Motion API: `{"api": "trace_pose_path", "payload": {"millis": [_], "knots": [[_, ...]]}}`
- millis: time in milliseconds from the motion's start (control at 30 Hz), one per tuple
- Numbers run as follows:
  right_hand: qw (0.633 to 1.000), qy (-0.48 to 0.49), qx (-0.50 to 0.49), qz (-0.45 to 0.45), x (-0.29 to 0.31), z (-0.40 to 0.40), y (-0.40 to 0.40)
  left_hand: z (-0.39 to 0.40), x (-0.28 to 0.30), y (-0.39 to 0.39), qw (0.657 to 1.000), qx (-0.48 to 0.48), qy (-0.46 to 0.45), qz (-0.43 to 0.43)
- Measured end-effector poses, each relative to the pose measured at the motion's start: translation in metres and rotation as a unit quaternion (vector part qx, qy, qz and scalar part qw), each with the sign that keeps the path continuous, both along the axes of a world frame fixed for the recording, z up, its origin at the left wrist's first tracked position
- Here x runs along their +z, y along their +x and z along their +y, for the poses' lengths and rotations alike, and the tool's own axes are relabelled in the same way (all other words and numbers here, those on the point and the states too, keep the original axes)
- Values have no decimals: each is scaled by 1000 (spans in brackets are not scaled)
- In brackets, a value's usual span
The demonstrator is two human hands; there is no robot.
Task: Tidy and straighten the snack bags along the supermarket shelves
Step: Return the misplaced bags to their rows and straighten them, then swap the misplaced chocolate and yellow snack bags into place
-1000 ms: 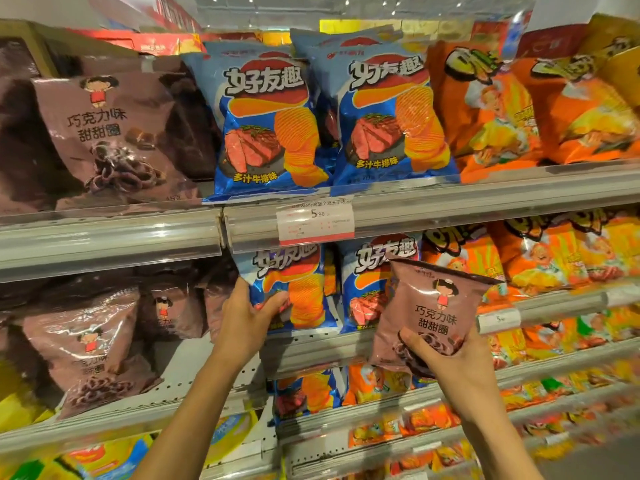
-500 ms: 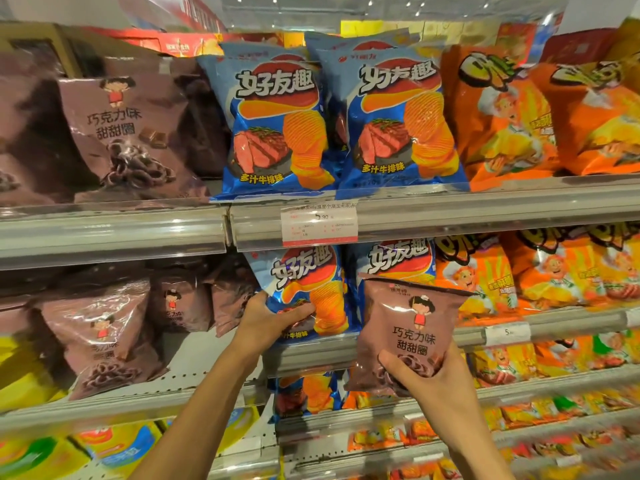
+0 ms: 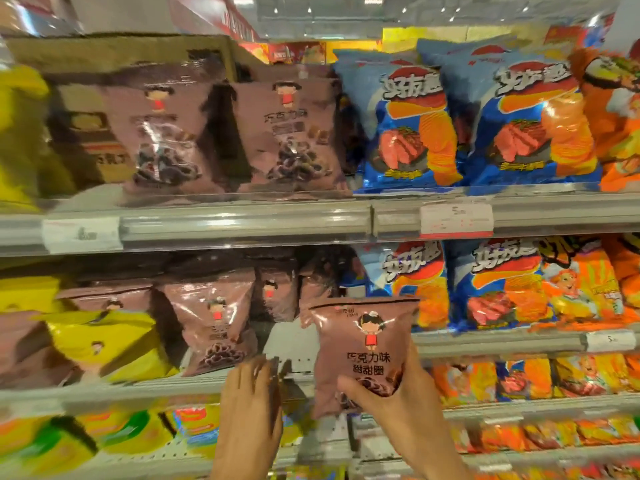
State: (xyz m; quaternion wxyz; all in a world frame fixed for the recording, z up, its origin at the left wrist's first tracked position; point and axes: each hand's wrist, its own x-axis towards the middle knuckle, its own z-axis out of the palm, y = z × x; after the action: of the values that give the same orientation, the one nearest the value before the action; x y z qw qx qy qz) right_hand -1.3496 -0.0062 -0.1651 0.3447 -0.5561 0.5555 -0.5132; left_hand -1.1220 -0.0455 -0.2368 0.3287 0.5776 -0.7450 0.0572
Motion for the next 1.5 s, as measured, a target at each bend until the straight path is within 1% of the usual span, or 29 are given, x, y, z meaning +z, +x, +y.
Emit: {"api": "trace_pose_path", "payload": {"millis": [67,100,200,267,367,533,667,733,900,1100,1167,1233,1267,1333,1367,1433,1500], "knots": [[1000,-6,1,16,-5,-9,32,4,-14,26,999,30,-12,-43],[1000,-7,-6,22,-8,-16,46,6,-19,36,998,29,-14,-63],[999,-2,-28,31,-18,-44,74,7,-25,57,992,0,8,-122],[997,-8,-57,45,-23,-65,82,7,-23,63,991,-11,19,-133],[995,-11,-85,59,-33,-88,83,9,-21,65,990,-21,54,-127],[995,27,-32,90,-51,-106,79,8,-19,68,990,-33,78,-112],[994,39,-25,94,-55,-109,72,10,-20,64,990,-33,94,-98],[993,62,-16,104,-53,-109,73,9,-21,63,991,-31,103,-84],[971,164,-2,177,-49,-117,74,10,-24,60,991,-27,113,-65],[968,151,-15,201,-52,-113,75,11,-21,57,992,-28,121,-38],[967,125,-38,219,-53,-103,76,12,-20,57,991,-33,129,-15],[964,67,-52,253,-55,-92,79,11,-22,59,989,-48,137,15],[960,45,-57,269,-56,-88,80,11,-23,61,988,-62,138,39],[960,41,-82,265,-59,-80,86,13,-24,69,981,-98,123,110],[954,35,-106,278,-61,-77,89,16,-24,76,976,-107,109,152],[934,1,-184,306,-68,-69,100,25,-23,97,969,-90,54,225],[916,-50,-270,291,-70,-61,121,31,-20,128,962,-48,-27,268]]}}
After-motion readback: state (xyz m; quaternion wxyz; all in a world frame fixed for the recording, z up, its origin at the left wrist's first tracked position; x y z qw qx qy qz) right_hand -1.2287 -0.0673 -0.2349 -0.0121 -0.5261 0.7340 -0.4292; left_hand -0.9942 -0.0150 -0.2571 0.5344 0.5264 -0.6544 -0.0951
